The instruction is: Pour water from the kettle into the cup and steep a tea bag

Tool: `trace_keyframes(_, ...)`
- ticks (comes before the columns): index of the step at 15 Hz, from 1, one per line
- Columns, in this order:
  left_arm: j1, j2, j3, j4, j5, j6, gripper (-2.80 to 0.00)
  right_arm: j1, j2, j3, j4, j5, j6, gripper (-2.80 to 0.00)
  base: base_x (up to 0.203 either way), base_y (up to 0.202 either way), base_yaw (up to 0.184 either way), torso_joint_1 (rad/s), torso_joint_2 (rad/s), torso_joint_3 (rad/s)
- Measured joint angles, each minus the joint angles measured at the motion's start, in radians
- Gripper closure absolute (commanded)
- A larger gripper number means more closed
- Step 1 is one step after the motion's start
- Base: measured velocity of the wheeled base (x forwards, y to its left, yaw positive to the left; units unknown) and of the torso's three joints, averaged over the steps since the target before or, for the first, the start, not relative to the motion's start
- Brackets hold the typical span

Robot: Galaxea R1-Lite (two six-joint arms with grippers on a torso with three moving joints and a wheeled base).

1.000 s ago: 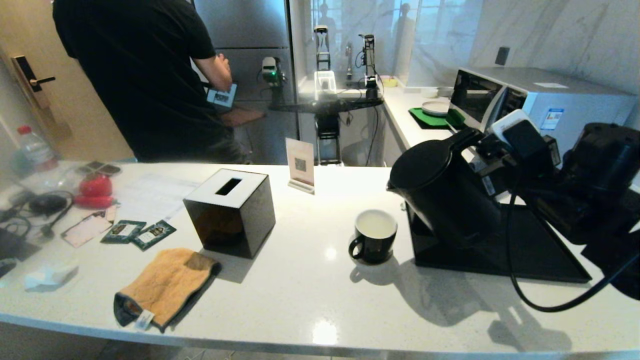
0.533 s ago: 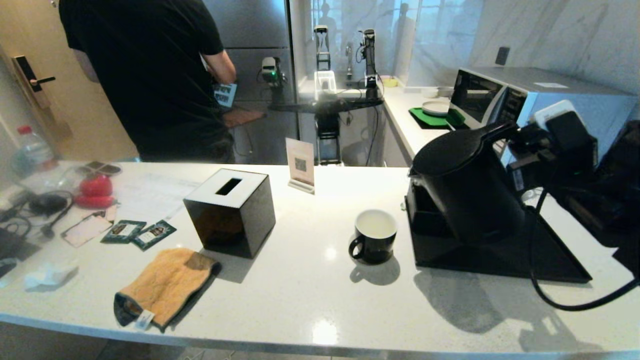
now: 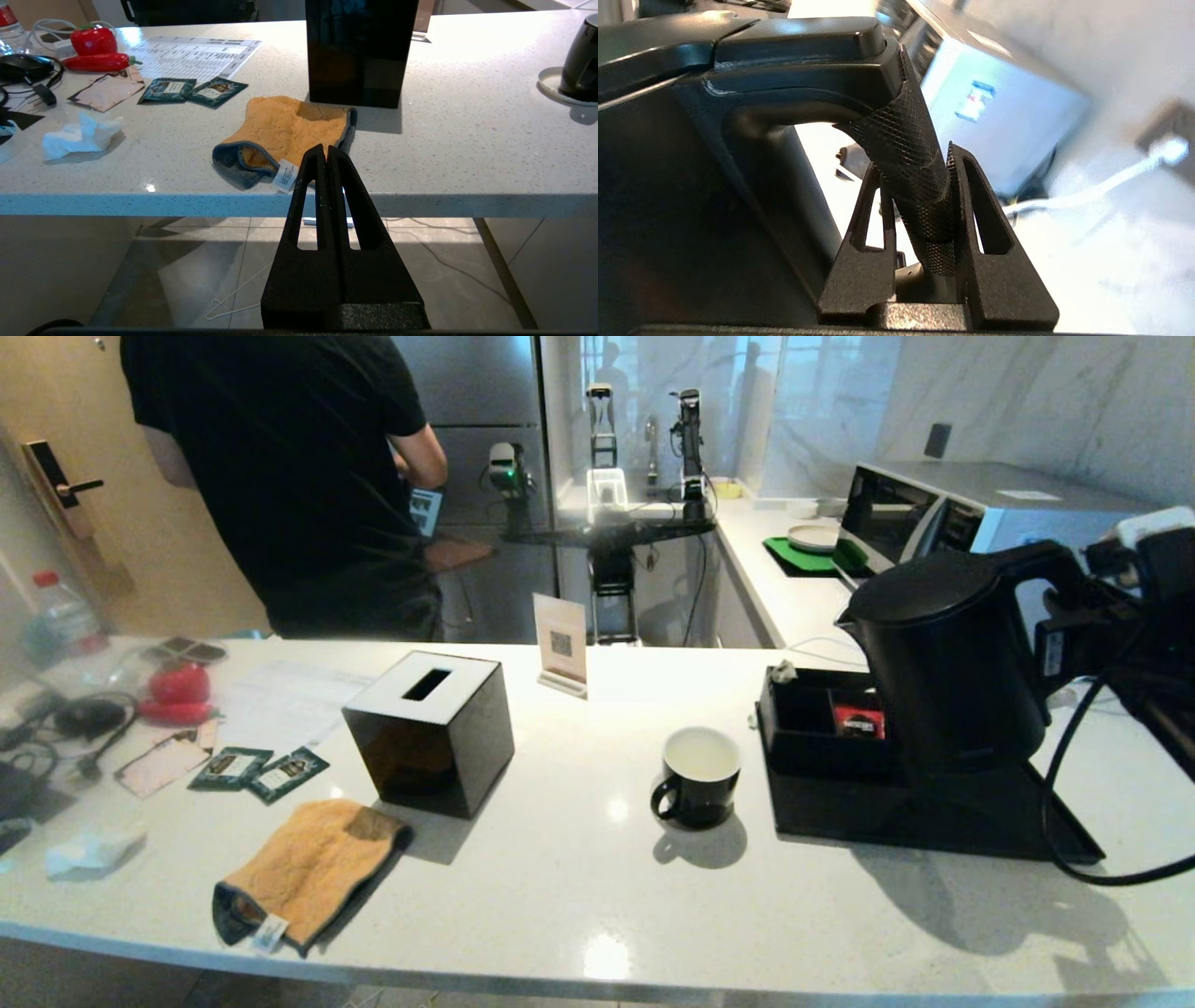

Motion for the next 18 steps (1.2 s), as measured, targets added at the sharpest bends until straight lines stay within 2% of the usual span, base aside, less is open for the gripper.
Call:
trace_keyframes(10, 0.0, 0.0, 0.0, 0.0, 0.0, 0.0, 0.0, -0.207, 0.011, 0.039, -0.002, 0.002, 0.209, 0.0, 0.0, 0.0, 0.0, 0.0, 0.0, 0.0)
trace_keyframes(15, 0.0, 0.0, 0.0, 0.0, 0.0, 0.0, 0.0, -0.244, 0.071, 0.039, -0.064, 0.004, 0.318, 0.0, 0.0, 0.0, 0.0, 0.0, 0.0, 0.0)
trace_keyframes(18, 0.0, 0.0, 0.0, 0.0, 0.0, 0.0, 0.0, -0.245, 0.112, 0.041, -0.104, 0.005, 0.346, 0.0, 0.0, 0.0, 0.0, 0.0, 0.0, 0.0)
